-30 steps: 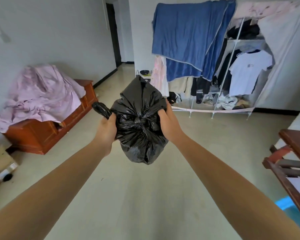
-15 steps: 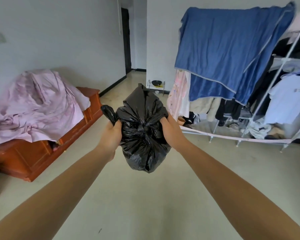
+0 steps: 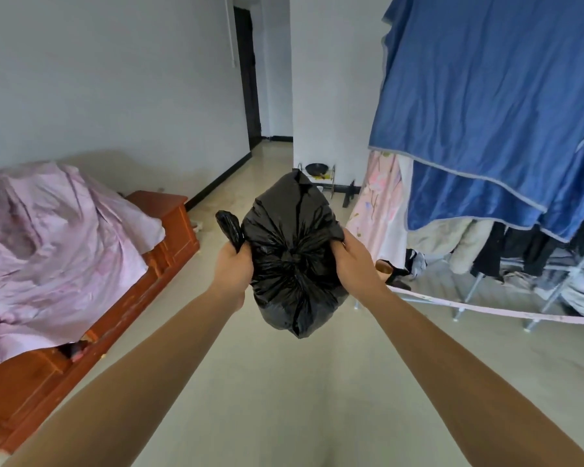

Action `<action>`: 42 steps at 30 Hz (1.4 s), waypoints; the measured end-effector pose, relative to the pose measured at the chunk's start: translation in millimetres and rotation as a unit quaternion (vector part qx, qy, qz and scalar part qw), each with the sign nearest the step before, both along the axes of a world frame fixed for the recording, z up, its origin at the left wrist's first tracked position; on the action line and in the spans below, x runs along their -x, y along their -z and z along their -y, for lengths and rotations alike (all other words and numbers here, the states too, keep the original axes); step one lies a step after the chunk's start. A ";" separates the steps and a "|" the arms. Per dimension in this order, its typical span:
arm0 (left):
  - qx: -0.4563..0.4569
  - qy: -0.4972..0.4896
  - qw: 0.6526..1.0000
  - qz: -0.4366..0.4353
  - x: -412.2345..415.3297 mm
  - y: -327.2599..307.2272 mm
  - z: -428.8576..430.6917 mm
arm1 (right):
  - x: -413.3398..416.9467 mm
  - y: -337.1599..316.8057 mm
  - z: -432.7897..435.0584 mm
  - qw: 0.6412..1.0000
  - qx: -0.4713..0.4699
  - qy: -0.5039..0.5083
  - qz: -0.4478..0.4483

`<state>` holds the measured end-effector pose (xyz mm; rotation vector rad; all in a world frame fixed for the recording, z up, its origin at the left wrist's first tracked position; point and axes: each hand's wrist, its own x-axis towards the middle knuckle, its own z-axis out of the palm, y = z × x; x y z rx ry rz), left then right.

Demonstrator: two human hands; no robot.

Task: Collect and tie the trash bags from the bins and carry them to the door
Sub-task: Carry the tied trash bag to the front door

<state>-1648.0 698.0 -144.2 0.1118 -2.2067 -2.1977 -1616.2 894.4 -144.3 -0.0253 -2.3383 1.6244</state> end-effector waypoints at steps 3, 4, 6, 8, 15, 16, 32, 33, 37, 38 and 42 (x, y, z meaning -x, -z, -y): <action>0.015 -0.017 1.000 0.015 97.4 -8.1 -17.4 | 99.4 -5.8 -21.4 1.000 0.002 -0.015 0.008; 0.019 -0.017 1.000 0.013 130.5 -12.2 -20.2 | 134.9 -10.7 -26.3 1.000 0.003 -0.019 0.009; 0.019 -0.027 0.999 0.003 192.3 -20.6 -21.9 | 203.2 -19.8 -30.6 1.000 0.017 -0.020 0.015; 0.013 -0.038 0.999 -0.006 246.7 -24.9 -19.7 | 265.1 -23.8 -28.0 0.999 0.028 -0.028 0.023; -0.002 -0.081 0.996 -0.030 452.8 -4.5 4.9 | 485.9 -9.1 -17.1 0.997 0.022 -0.074 0.004; -0.007 -0.085 0.996 -0.036 485.1 0.6 9.1 | 519.1 -5.8 -14.6 0.997 0.022 -0.078 -0.001; 0.025 -0.069 0.997 -0.039 974.8 15.4 -18.0 | 1001.6 18.4 -41.7 0.998 0.051 -0.034 0.021; 0.025 -0.070 0.996 -0.038 1009.8 20.4 -25.0 | 1035.3 23.5 -48.3 0.998 0.052 -0.033 0.018; 0.011 -0.060 0.998 -0.015 1154.5 27.8 -59.7 | 1167.3 31.9 -81.9 0.998 0.047 -0.051 -0.010; 0.003 -0.059 0.998 0.002 1189.9 25.5 -67.9 | 1199.9 29.7 -89.7 0.997 0.042 -0.057 -0.007; -0.025 -0.043 0.998 0.026 1319.4 0.0 -91.1 | 1334.1 6.3 -110.8 0.998 0.020 -0.056 0.005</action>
